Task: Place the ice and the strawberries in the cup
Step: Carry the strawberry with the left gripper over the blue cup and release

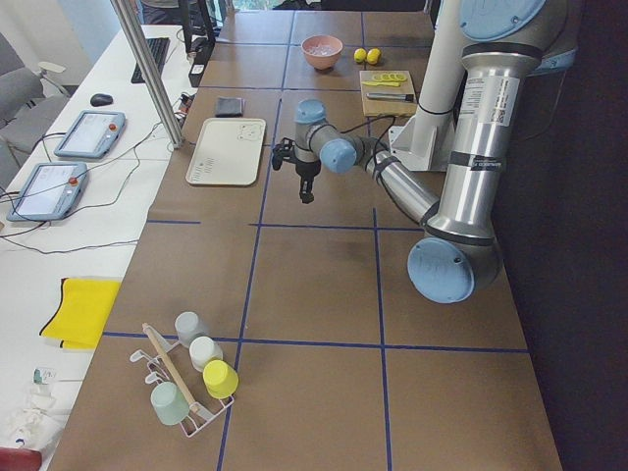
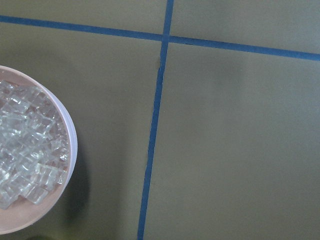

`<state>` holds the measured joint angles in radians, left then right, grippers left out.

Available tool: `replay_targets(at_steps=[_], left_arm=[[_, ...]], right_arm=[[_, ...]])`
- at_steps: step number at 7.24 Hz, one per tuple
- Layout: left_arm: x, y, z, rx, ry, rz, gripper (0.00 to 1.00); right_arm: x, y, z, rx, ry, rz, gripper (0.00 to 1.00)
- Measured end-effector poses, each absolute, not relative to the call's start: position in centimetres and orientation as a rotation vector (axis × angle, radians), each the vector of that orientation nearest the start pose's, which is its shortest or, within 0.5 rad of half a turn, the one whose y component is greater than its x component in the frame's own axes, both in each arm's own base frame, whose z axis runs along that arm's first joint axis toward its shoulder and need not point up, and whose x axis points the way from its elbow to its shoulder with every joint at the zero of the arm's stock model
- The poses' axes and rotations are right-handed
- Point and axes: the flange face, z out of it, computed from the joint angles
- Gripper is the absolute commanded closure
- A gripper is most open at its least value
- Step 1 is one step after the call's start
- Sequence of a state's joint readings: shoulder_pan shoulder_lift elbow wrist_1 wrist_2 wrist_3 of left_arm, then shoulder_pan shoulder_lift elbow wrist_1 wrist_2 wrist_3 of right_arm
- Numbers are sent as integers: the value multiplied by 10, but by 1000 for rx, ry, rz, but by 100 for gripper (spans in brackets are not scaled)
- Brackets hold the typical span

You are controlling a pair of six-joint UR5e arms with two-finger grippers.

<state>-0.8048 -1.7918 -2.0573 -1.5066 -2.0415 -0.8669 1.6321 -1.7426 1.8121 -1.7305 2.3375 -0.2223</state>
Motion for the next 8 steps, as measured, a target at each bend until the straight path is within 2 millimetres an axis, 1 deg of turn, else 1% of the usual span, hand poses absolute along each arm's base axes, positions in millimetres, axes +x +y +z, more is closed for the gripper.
replay_targets(at_steps=[1, 2, 4, 5, 6, 7, 8], left_arm=[[310, -442, 291, 94, 771, 52, 98], [331, -435, 253, 77, 792, 39, 98], [392, -400, 188, 48, 849, -5, 97], [421, -384, 163, 41, 867, -34, 95], [457, -372, 142, 31, 868, -65, 94], [497, -366, 124, 24, 855, -95, 92], [536, -368, 110, 19, 845, -129, 86]], right_arm=[[89, -407, 634, 24, -770, -119, 0], [89, -405, 635, 22, -769, -119, 0], [89, -402, 637, 18, -769, -119, 0], [89, -401, 638, 17, -769, -118, 0], [89, -401, 638, 16, -769, -117, 0], [89, -401, 638, 16, -769, -117, 0], [89, -401, 637, 16, -770, -116, 0]])
